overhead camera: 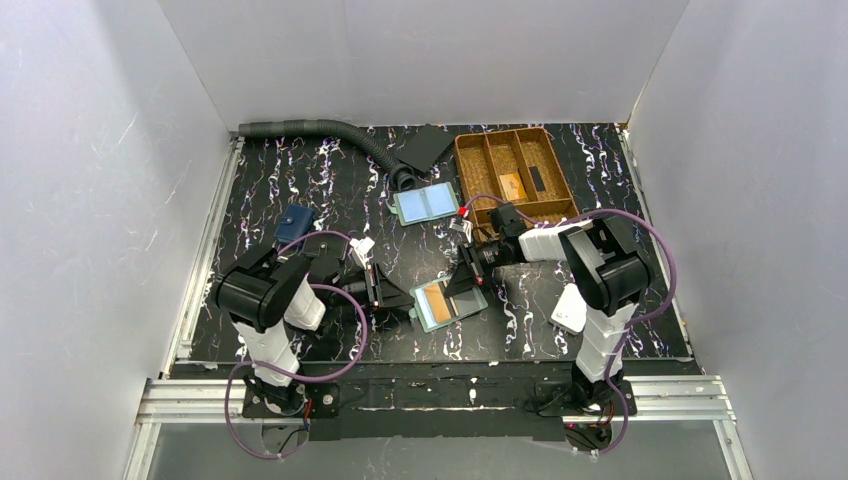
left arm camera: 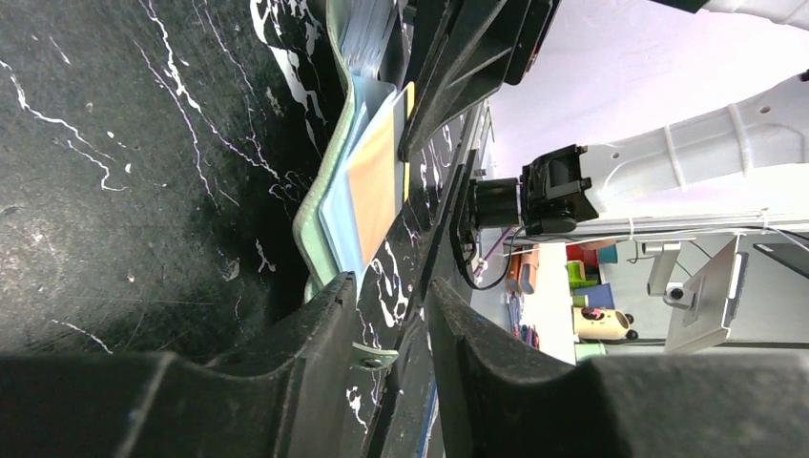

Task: Take the credit cards out of the card holder
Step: Remove the credit card from the card holder.

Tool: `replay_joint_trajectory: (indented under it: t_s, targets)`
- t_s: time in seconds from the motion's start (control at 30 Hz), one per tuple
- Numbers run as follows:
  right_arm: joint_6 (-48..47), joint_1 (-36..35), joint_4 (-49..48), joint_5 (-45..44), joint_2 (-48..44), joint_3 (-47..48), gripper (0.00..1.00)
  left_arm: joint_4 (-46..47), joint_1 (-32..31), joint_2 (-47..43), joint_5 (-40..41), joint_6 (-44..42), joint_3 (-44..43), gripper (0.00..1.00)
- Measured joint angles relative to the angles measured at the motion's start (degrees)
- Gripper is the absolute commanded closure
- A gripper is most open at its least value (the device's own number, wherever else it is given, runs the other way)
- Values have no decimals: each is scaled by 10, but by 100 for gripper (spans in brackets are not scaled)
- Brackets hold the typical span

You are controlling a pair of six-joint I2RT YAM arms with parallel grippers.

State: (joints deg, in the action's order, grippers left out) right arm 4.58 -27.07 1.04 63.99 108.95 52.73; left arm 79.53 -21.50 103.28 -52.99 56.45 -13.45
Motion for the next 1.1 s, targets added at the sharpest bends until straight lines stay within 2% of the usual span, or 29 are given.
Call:
replay_joint_trajectory:
  t_s: [0.47,0.83,0.93,1.1]
  targets:
    - [-4,0,-11,78,1,0,99,2,-39,-16,15,30,-22,60]
    - [-32,0,21,67,1,4,99,1,-42,-17,50,42,-15,60]
    - [-33,0,26,54,1,4,99,-14,-41,-42,72,41,4,60]
    - [-33,0,32,42,1,4,99,-64,-41,-137,107,26,23,59]
